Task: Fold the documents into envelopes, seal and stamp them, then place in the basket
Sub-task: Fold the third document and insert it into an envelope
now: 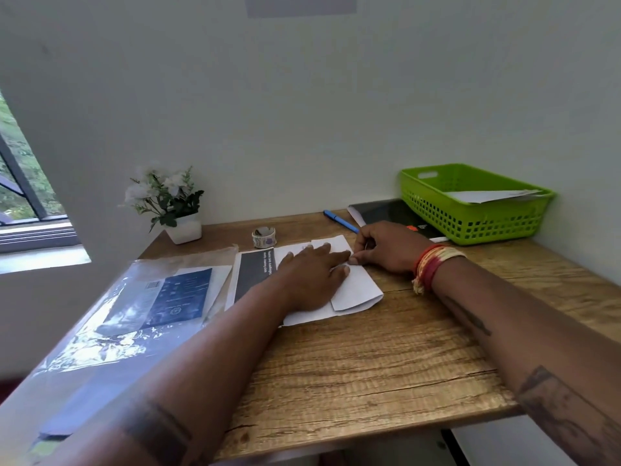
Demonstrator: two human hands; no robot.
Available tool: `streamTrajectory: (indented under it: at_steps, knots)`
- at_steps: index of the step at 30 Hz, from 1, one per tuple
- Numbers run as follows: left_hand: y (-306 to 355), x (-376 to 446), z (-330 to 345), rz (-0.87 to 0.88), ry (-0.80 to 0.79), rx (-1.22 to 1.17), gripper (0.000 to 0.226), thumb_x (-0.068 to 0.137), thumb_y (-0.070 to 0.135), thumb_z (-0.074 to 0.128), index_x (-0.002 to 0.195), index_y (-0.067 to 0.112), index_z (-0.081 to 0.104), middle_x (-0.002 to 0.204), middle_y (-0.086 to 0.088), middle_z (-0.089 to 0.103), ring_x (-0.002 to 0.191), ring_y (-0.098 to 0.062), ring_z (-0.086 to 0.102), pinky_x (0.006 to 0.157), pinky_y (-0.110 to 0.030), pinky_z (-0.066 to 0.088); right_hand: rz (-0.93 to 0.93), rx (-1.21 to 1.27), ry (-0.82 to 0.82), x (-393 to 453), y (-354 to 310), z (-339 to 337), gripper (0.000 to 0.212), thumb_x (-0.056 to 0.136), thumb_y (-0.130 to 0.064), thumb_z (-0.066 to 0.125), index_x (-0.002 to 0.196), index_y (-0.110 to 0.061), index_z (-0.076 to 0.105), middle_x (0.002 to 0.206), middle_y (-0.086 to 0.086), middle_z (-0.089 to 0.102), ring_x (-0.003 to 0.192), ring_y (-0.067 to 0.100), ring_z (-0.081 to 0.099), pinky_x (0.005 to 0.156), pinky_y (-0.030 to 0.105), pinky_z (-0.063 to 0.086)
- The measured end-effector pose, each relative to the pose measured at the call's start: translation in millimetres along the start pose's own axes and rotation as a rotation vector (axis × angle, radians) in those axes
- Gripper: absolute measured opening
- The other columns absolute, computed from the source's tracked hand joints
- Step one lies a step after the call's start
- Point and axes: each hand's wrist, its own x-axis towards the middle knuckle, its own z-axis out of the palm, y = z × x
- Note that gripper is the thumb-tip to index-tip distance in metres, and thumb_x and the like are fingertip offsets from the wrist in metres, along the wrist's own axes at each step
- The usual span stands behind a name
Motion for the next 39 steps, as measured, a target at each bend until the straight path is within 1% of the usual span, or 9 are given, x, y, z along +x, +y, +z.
streamTrajectory:
  at_steps: [8,13,16,22,30,32,34,36,39]
  knots:
    - [2,1,0,-0.021,-0.031,0.035,0.054,0.107,0.052,0.02,0.16,0.04,0.016,0.17,0.0,0.007,0.156,-0.029,0.005,0.124,-0.055,0.007,0.068,-0.037,-0.162,-13,-6,-14,0.029,0.085,-0.045,0.075,0.098,-0.021,0.067,0.099,-0.006,0.068,0.088,0.01,0.06,0.071,0.027,0.046]
    - [1,2,1,-0.024,-0.028,0.04,0.054,0.107,0.052,0.02,0.16,0.04,0.017,0.17,0.001,0.007,0.156,-0.028,0.005,0.124,-0.055,0.008,0.072,-0.154,-0.272,-20,-10,-23,0.035,0.085,-0.054,0.071,0.101,-0.023,0.065,0.102,-0.004,0.067,0.093,0.013,0.06,0.082,0.032,0.049]
    - [1,2,1,-0.026,-0.026,0.042,0.054,0.107,0.052,0.02,0.16,0.041,0.016,0.17,0.001,0.007,0.156,-0.027,0.005,0.124,-0.055,0.008,0.055,-0.229,-0.315,-24,-10,-26,0.035,0.084,-0.059,0.07,0.096,-0.027,0.066,0.1,-0.007,0.066,0.095,0.012,0.06,0.088,0.034,0.05]
    - [1,1,1,-0.024,-0.031,0.032,0.054,0.107,0.053,0.019,0.16,0.041,0.015,0.17,0.002,0.006,0.156,-0.027,0.003,0.125,-0.054,0.006,0.005,-0.22,-0.446,-32,-11,-35,0.029,0.083,-0.054,0.073,0.094,-0.029,0.063,0.098,-0.007,0.065,0.091,0.01,0.057,0.074,0.027,0.043]
    - [0,2,1,-0.024,-0.032,0.041,0.055,0.107,0.054,0.019,0.16,0.041,0.014,0.17,0.002,0.006,0.156,-0.026,0.003,0.125,-0.053,0.006,0.004,-0.235,-0.581,-34,-13,-43,0.04,0.077,-0.05,0.079,0.104,-0.031,0.057,0.104,-0.009,0.059,0.096,0.009,0.054,0.077,0.027,0.043]
    - [0,1,1,-0.023,-0.034,0.039,0.055,0.107,0.054,0.019,0.16,0.041,0.014,0.17,0.002,0.005,0.156,-0.026,0.003,0.125,-0.053,0.006,-0.022,-0.169,-0.537,-37,-5,-41,0.048,0.07,-0.054,0.083,0.104,-0.033,0.057,0.103,-0.009,0.059,0.095,0.011,0.055,0.076,0.028,0.043]
    - [1,1,1,-0.022,-0.036,0.041,0.055,0.107,0.054,0.019,0.16,0.041,0.014,0.17,0.002,0.005,0.156,-0.026,0.002,0.125,-0.054,0.006,-0.073,-0.005,-0.398,-41,9,-35,0.05,0.065,-0.059,0.084,0.101,-0.034,0.06,0.098,-0.007,0.061,0.091,0.013,0.057,0.077,0.03,0.047]
    - [1,1,1,-0.02,-0.038,0.044,0.055,0.107,0.053,0.019,0.16,0.04,0.014,0.17,0.002,0.005,0.157,-0.026,0.002,0.125,-0.054,0.006,-0.111,0.124,-0.271,-45,18,-29,0.036,0.074,-0.055,0.081,0.101,-0.038,0.064,0.095,-0.004,0.064,0.087,0.015,0.06,0.081,0.035,0.051]
    - [2,0,0,-0.02,-0.041,0.045,0.055,0.107,0.054,0.019,0.16,0.04,0.014,0.17,0.002,0.005,0.156,-0.026,0.002,0.125,-0.054,0.007,-0.158,0.072,-0.173,-47,18,-20,0.014,0.091,-0.042,0.069,0.105,-0.043,0.07,0.096,-0.007,0.065,0.087,0.009,0.06,0.081,0.029,0.051]
